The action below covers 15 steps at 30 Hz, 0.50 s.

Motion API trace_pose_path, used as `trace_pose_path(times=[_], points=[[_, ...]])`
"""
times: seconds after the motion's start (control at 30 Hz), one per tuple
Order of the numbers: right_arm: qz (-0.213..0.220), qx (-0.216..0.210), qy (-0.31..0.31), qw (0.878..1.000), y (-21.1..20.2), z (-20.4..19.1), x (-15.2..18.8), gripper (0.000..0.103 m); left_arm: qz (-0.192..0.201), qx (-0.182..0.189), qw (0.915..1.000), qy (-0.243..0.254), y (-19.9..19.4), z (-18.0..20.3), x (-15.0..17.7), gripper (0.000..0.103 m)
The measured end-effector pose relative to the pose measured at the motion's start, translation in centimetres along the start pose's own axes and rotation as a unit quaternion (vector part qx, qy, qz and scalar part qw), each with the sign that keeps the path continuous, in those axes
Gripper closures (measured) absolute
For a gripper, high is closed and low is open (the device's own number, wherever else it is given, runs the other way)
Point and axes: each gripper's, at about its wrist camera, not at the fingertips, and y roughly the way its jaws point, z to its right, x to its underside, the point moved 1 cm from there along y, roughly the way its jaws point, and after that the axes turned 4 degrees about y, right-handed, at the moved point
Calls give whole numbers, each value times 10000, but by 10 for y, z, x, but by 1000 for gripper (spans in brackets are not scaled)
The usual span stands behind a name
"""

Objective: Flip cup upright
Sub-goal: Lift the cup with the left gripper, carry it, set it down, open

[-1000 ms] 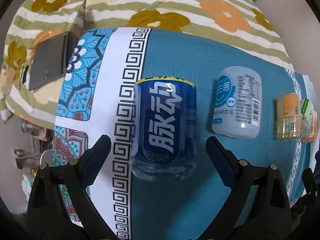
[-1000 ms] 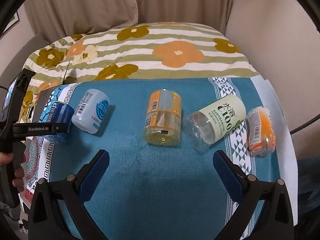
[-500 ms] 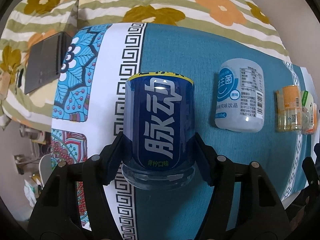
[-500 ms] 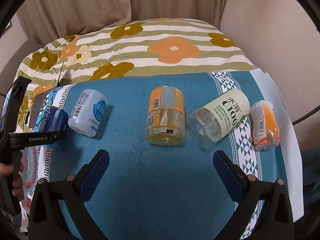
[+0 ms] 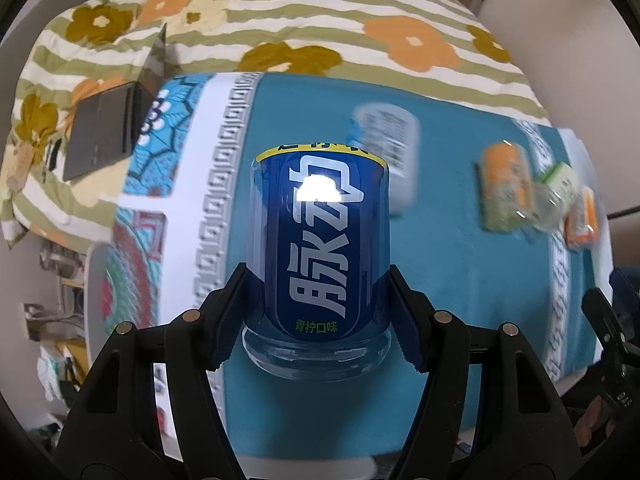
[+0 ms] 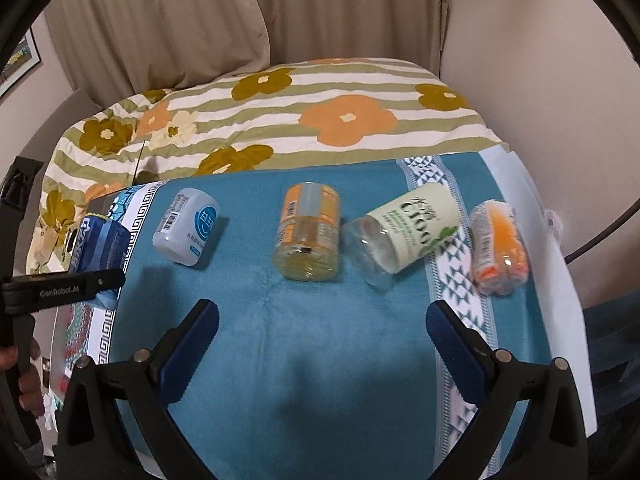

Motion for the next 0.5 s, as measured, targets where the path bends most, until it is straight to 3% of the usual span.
trace_pose_path(times=[0.5], points=[[70, -30, -59, 10000, -31, 60, 37, 0, -218, 330, 9990, 226, 15, 100, 70, 33]])
